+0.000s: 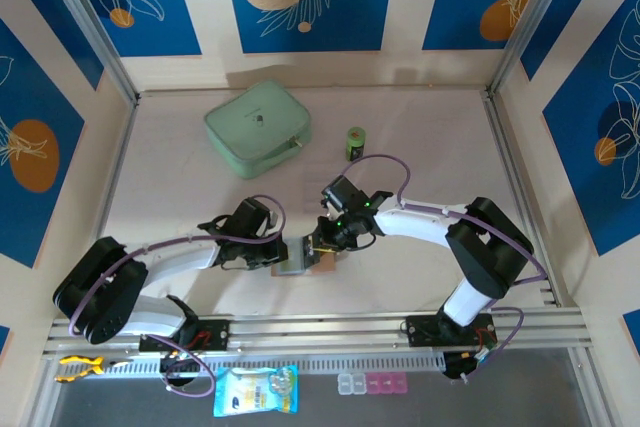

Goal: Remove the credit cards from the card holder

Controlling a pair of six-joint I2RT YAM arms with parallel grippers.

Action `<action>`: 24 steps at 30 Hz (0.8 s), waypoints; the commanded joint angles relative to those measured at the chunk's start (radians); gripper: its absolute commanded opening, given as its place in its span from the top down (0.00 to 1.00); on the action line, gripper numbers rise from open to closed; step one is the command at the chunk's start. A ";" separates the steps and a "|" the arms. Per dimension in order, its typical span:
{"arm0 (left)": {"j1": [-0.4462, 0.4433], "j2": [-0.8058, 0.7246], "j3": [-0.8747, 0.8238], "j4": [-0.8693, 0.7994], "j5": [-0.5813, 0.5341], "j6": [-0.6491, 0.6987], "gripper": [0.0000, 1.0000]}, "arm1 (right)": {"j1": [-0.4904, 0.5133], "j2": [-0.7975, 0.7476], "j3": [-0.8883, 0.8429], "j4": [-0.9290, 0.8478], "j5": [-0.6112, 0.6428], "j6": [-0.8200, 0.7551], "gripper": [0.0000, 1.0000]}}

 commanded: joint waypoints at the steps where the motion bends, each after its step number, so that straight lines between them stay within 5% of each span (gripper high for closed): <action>1: -0.010 0.022 -0.014 -0.017 -0.004 -0.004 0.96 | 0.008 0.010 0.030 -0.030 0.019 0.014 0.86; 24: -0.007 -0.058 0.020 -0.069 -0.021 0.019 0.91 | 0.014 -0.103 0.037 -0.108 0.091 -0.055 0.96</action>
